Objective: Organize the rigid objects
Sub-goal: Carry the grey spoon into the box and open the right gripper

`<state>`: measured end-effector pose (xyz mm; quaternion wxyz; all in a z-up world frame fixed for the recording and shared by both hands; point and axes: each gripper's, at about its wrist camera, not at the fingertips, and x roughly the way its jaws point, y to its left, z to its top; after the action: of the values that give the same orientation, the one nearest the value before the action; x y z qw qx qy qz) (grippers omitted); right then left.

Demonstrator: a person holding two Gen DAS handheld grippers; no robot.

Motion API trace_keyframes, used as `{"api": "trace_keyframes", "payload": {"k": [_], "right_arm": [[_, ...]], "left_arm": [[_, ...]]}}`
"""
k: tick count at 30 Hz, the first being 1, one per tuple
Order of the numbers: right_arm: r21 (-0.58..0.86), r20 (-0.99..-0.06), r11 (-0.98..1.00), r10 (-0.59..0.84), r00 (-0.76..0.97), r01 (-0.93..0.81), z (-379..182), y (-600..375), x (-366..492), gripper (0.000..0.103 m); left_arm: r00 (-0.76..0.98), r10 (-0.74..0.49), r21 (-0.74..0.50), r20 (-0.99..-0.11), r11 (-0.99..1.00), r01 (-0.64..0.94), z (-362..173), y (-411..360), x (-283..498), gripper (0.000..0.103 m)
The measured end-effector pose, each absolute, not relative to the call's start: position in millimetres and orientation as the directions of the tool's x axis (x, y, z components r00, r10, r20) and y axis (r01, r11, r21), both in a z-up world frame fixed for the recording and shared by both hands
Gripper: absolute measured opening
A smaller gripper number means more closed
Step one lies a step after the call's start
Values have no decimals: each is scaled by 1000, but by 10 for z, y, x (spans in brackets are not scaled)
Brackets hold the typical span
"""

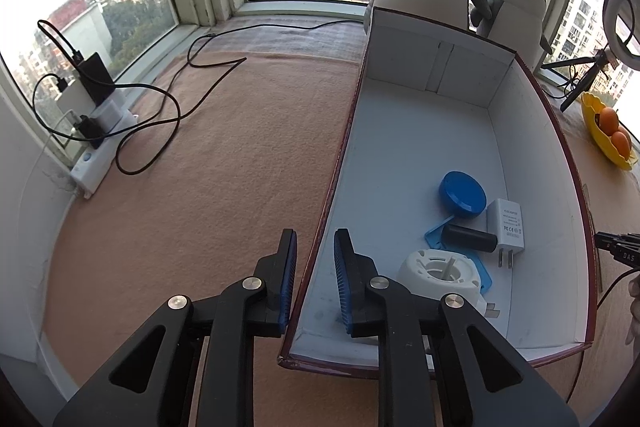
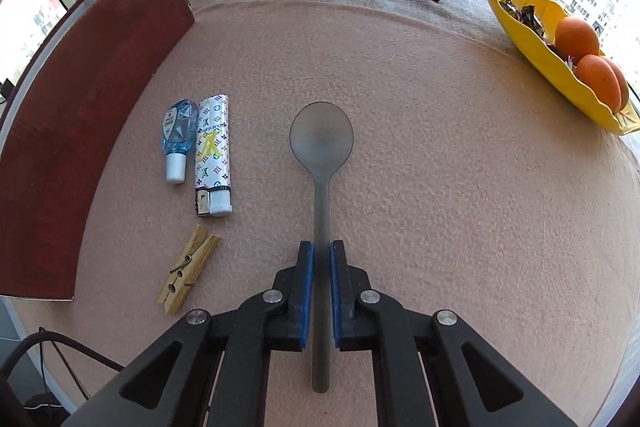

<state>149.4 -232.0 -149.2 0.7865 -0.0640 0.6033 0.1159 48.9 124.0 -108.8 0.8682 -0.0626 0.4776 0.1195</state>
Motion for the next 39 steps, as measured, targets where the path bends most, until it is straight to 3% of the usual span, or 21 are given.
{"api": "trace_keyframes", "payload": {"k": [13,27,33,39], "right_arm": [[56,-916,979,128,381,-196,-1058,-2490,1258,7],[88,-838,917,279,468,-390,-282,-1626,1106,7],[87,-822,872,336,460,-482,-110,-1163,1071,7],[86,-819,839,366,442,-537,-49,-793,1051,7]], "left_arm": [[516,149,9,-844,964,-264,-1090,1254,489,18],[523,152,11,-839,965,-262,-1098,1242,496,17],[524,156,7,-837,962,-274,-1105,1286,490,9],[527,154,4,-835,961,-275,-1112,1279,489,9]]}}
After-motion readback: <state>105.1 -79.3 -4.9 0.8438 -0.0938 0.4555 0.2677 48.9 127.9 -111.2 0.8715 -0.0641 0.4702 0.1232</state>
